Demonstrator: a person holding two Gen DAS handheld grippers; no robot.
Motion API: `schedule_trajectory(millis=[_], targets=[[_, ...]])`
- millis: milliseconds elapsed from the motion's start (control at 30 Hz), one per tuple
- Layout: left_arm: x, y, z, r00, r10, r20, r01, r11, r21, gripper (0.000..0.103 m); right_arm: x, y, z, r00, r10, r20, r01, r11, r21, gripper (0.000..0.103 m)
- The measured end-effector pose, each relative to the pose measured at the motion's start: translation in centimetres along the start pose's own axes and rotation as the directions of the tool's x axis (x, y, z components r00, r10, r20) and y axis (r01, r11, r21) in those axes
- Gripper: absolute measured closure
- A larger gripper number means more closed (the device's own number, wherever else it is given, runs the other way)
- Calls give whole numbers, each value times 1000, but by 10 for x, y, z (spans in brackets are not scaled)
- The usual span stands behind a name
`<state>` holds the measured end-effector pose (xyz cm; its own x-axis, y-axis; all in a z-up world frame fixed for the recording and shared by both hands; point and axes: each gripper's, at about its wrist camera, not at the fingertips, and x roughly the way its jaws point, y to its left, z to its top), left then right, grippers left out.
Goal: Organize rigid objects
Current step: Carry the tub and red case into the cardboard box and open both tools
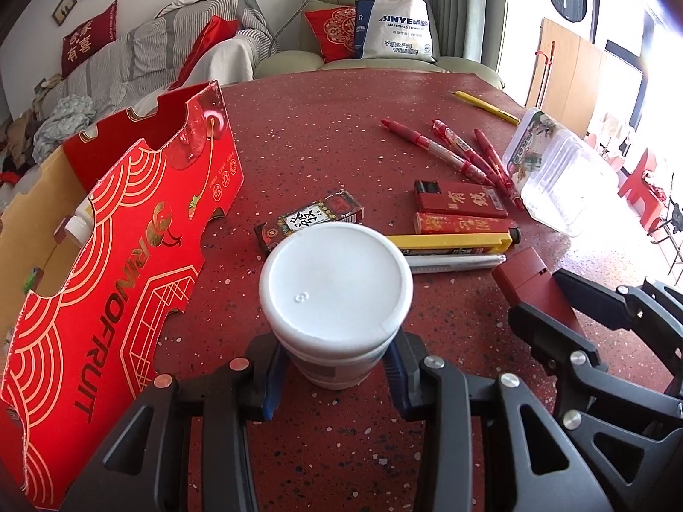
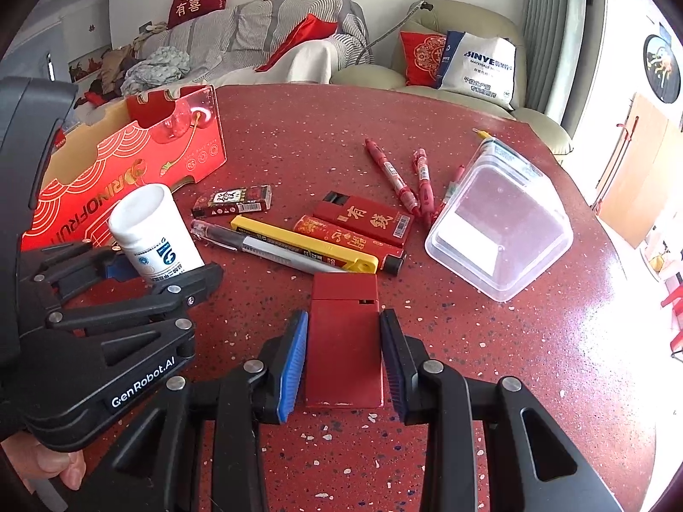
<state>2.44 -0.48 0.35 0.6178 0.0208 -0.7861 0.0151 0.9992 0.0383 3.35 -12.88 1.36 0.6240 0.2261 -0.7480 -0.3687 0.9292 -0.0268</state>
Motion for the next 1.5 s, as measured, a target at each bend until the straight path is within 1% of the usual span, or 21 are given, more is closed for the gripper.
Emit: schedule_trajectory(millis=[100,267,433,500,900,1067,1200,1300,1333,1400,1500], targets=[[0,-2,0,1000,12,3,-12,1000,9,61,-1,1,-1,1000,-10,7,10,1000,-1,68],[-3,-4,-1,1000,27,12,-27,1000,14,61,-1,-10,-1,1000,-2,3,1,999,52,68],[-15,-9,-3,997,37,71,-39,999,28,61,-6,-12,-2,1000,-17,25,16,998,61,68],[-18,-8,-3,996,50,79,-53,998,34,61,-9,-12,-2,999,-21,43,18,998,63,68],[-25,3,-4,994,38,106,-38,999,-6,61,-20,-15,-2,995,-31,98,24,997,74,68],[-30,2,-4,991,42,130,-43,999,5,61,-24,-17,-3,992,-38,119,28,996,85,68],[-29,4,-5,992,44,122,-44,999,-4,61,-23,-18,-2,993,-19,117,9,996,83,68],[-23,9,-3,996,32,89,-29,999,-31,61,-21,-20,-2,995,-6,104,-4,996,88,68],[-24,10,-3,995,34,93,-31,999,-34,61,-21,-19,-2,995,-7,104,-2,996,88,68],[-29,8,-5,992,59,109,-57,998,-21,61,-23,-19,-4,995,-4,103,-5,996,88,68],[-37,8,-12,993,53,105,-51,998,-22,61,-27,-17,-9,996,9,91,-18,995,99,68]])
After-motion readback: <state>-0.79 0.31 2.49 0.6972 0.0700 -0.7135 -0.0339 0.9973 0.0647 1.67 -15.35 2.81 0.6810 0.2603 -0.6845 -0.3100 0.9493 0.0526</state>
